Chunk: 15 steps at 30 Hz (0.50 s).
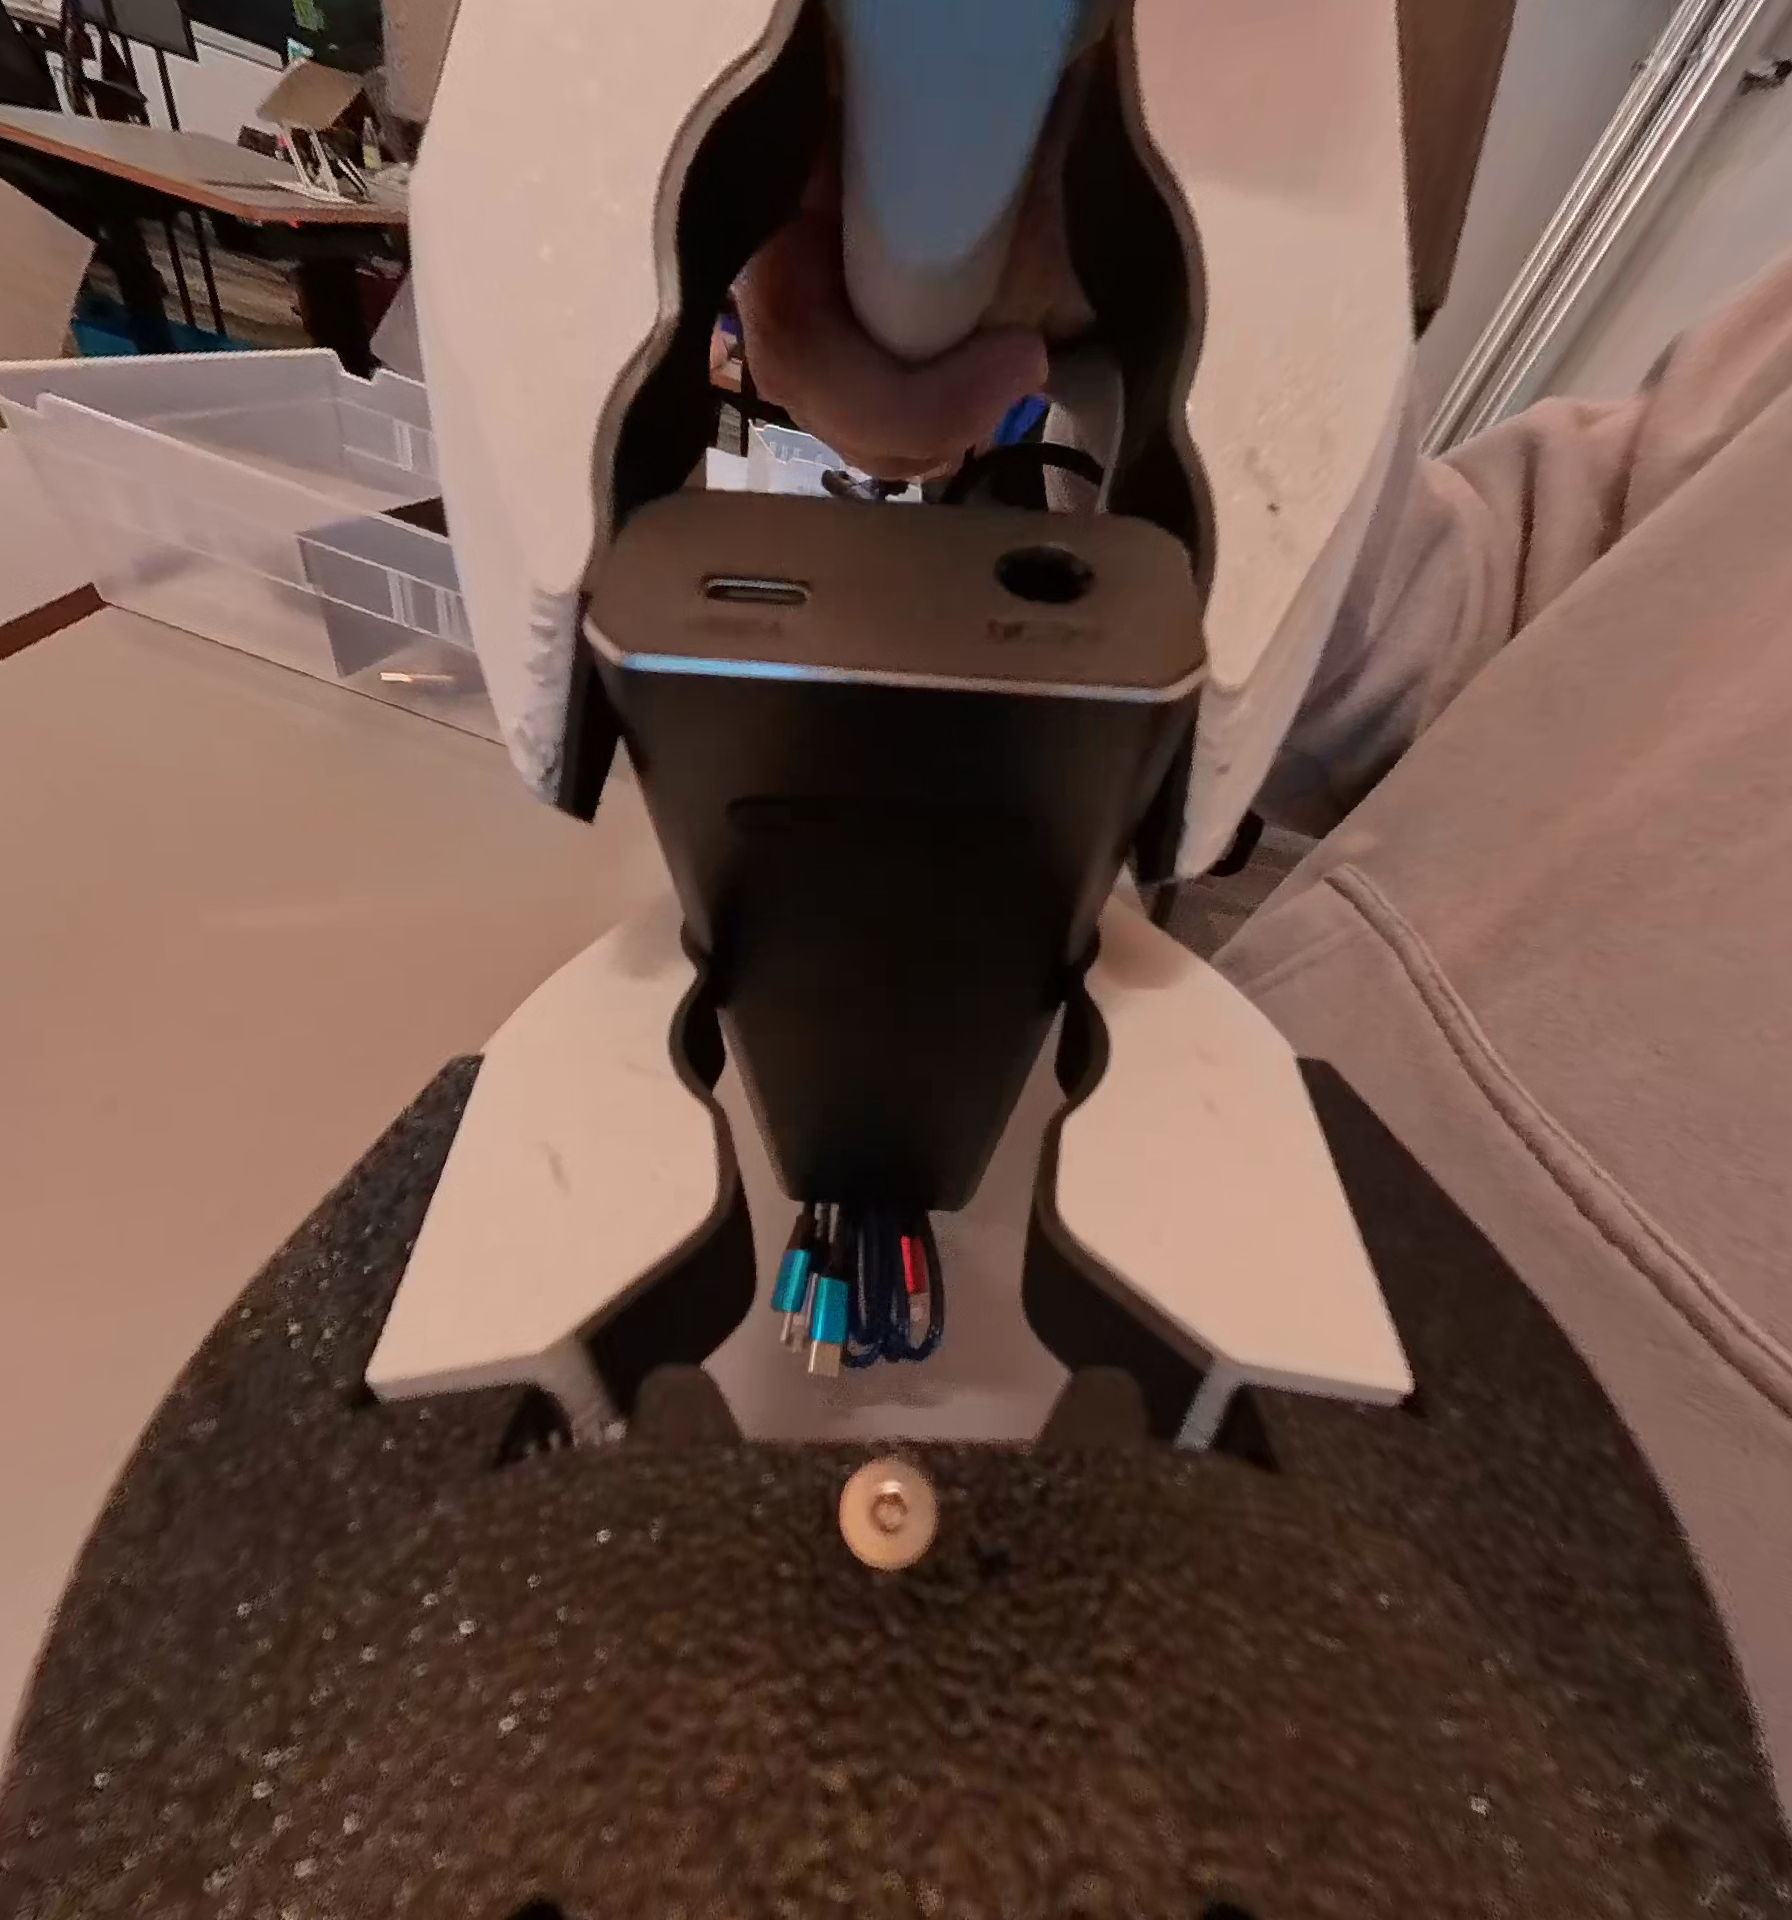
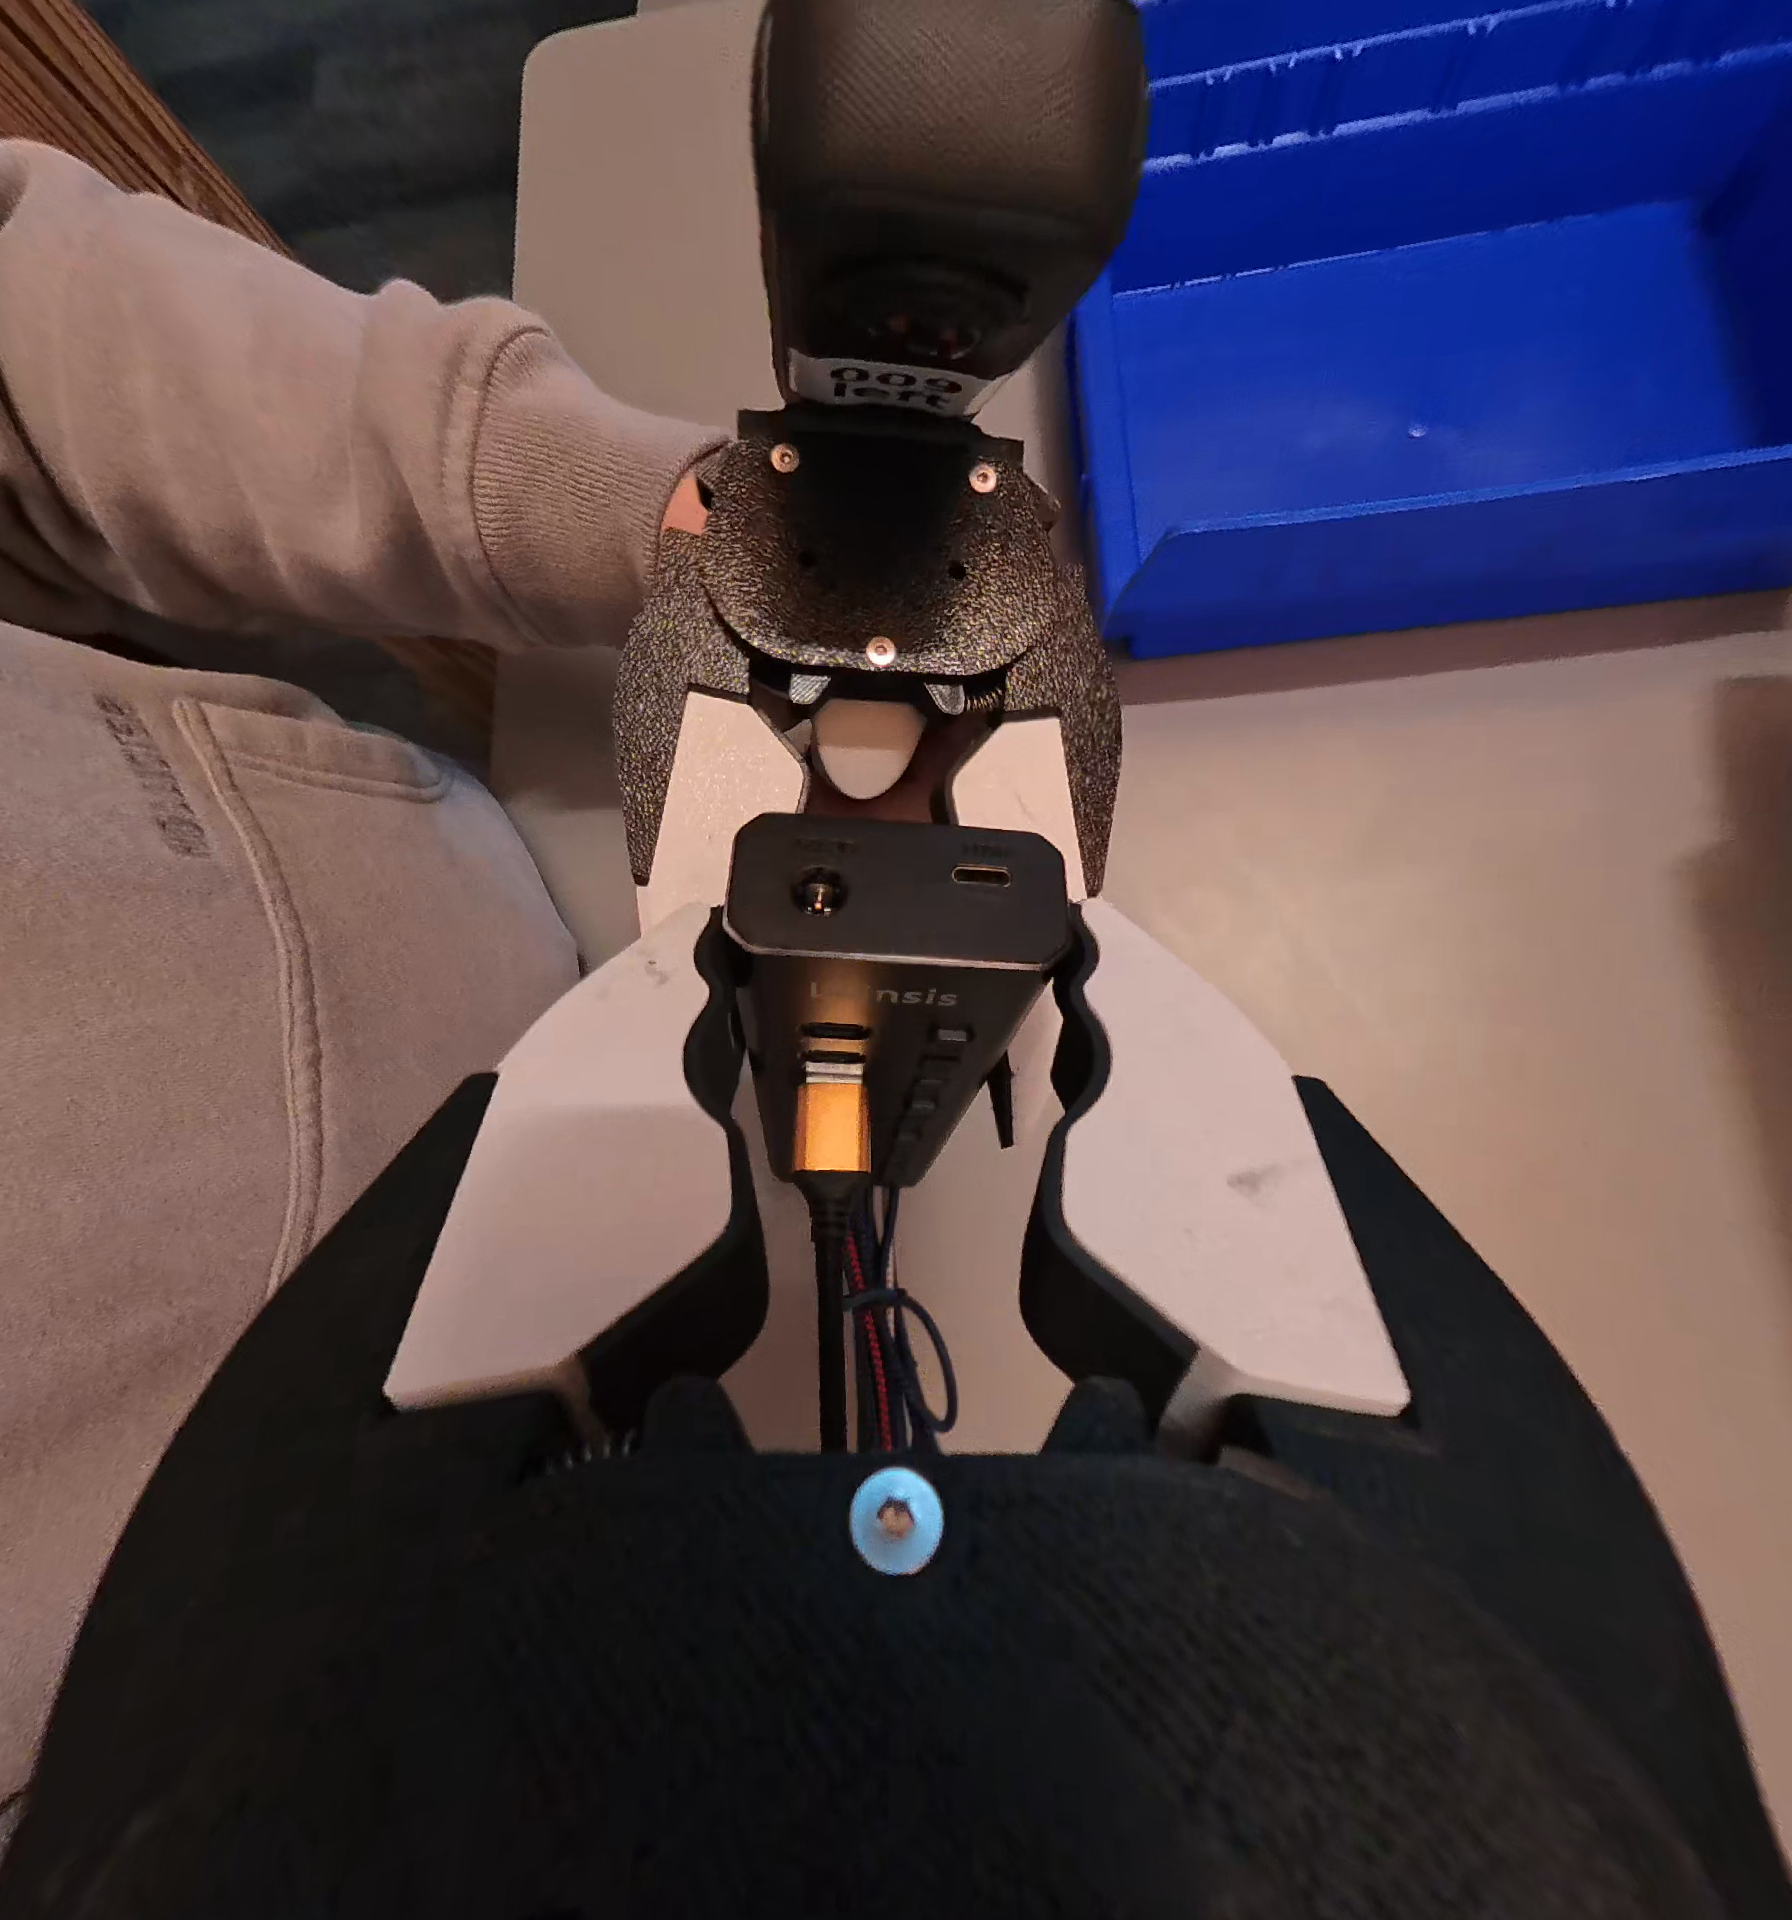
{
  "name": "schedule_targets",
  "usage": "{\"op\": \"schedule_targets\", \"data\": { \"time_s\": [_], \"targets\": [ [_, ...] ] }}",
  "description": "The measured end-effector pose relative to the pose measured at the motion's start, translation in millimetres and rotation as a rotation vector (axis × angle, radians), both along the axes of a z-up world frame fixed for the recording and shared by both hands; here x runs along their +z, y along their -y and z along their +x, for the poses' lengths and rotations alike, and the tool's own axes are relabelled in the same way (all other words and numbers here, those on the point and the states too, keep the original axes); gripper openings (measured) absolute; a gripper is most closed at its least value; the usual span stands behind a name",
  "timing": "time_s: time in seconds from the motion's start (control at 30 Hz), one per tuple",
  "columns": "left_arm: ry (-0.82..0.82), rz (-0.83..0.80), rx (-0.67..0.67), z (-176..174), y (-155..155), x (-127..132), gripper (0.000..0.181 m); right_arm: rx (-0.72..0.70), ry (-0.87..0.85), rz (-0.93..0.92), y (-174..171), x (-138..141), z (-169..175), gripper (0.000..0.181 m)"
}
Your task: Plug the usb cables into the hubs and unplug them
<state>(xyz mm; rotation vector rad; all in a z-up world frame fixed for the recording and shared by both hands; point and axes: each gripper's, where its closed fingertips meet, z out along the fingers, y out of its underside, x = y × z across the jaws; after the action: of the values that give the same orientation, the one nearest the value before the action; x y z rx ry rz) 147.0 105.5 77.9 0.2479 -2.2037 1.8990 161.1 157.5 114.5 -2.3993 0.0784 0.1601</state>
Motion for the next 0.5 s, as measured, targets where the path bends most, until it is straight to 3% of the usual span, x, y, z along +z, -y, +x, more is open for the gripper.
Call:
{"op": "schedule_targets", "data": {
  "time_s": [0.03,0.5],
  "targets": [
    [-0.007,-0.002,0.001,-1,1,0,0.063,0.006,0.0,0.001,0,0,-1,0.06],
    [-0.001,0.103,0.056,-1,21,-14,0.063,0.01,-0.036,0.073,12,-4,-2,0.059]
  ]
}}
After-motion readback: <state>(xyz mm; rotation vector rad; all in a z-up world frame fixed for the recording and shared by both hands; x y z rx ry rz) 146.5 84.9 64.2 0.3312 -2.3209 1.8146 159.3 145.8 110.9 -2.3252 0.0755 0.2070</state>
